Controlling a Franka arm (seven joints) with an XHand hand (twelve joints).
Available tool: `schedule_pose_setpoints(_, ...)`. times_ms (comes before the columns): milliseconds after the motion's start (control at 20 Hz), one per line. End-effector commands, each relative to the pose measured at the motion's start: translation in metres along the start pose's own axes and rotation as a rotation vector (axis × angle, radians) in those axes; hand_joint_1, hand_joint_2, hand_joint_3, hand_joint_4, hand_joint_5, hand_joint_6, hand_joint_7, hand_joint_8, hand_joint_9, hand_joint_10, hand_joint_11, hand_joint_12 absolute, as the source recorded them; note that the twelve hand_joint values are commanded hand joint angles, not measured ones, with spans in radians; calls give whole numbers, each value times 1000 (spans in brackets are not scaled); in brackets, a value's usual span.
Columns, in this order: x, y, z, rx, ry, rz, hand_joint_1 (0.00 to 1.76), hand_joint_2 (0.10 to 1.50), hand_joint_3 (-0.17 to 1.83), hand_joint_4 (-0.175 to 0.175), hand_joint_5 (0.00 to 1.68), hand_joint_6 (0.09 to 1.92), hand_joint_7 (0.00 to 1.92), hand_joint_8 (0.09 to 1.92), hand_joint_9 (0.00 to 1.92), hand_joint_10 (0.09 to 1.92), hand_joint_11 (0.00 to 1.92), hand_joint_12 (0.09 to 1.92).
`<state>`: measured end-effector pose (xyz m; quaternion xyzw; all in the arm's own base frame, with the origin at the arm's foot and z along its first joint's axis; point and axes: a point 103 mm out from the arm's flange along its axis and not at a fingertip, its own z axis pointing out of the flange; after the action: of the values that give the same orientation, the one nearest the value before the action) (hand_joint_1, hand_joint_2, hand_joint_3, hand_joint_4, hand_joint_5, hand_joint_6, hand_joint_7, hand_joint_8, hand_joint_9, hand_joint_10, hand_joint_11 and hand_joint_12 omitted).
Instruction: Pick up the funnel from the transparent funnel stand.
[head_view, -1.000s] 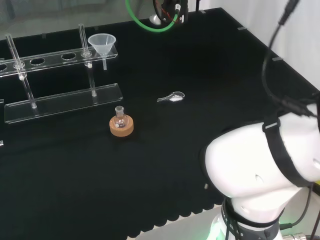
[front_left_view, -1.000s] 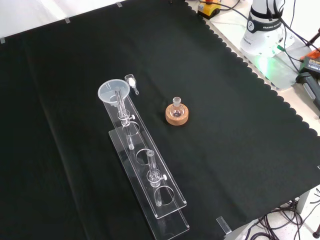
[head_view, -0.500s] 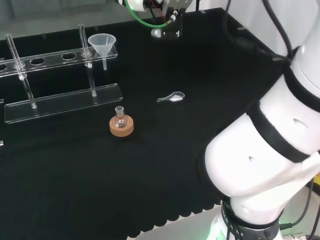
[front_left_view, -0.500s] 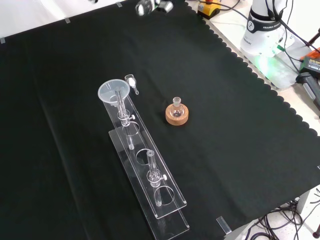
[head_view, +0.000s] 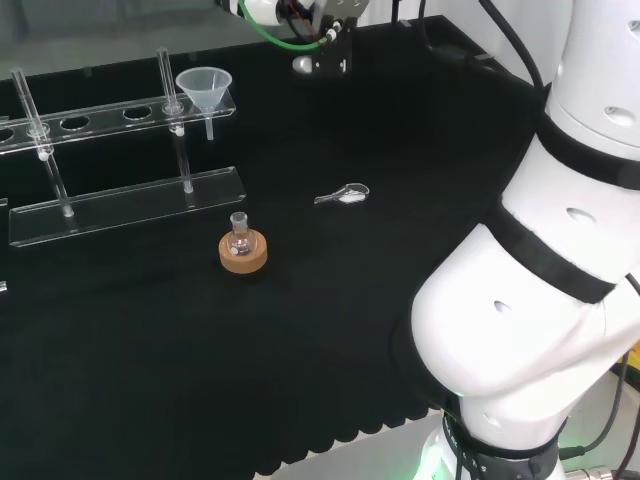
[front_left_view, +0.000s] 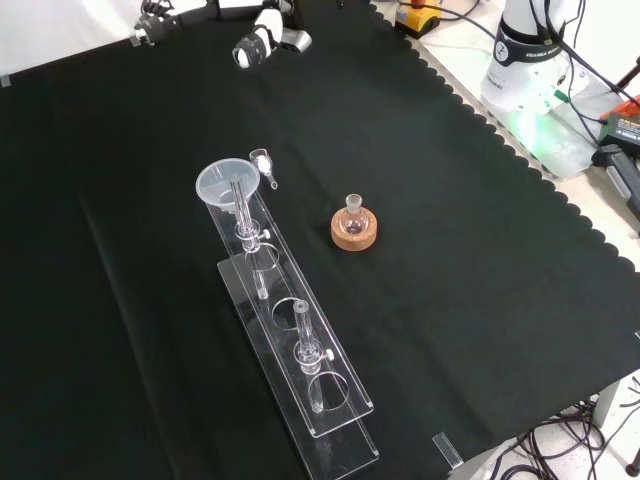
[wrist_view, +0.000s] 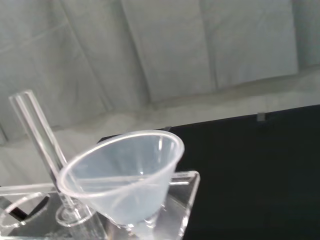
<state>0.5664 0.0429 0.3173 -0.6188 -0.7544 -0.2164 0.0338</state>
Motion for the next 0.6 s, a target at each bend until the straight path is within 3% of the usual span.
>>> schedule_pose_setpoints(50,-9,28,42,136,-1,-17,167,873,327,-61,210,87,0,640,0,925,0,1444)
schedule_pose_setpoints(250,-6,34,56,198,-25,-42,184,849,320,-61,211,87,0,652,0,933,0,1442)
schedule_pose_setpoints(600,4,39,82,260,-42,-42,197,825,314,-62,212,87,0,673,0,938,0,1441)
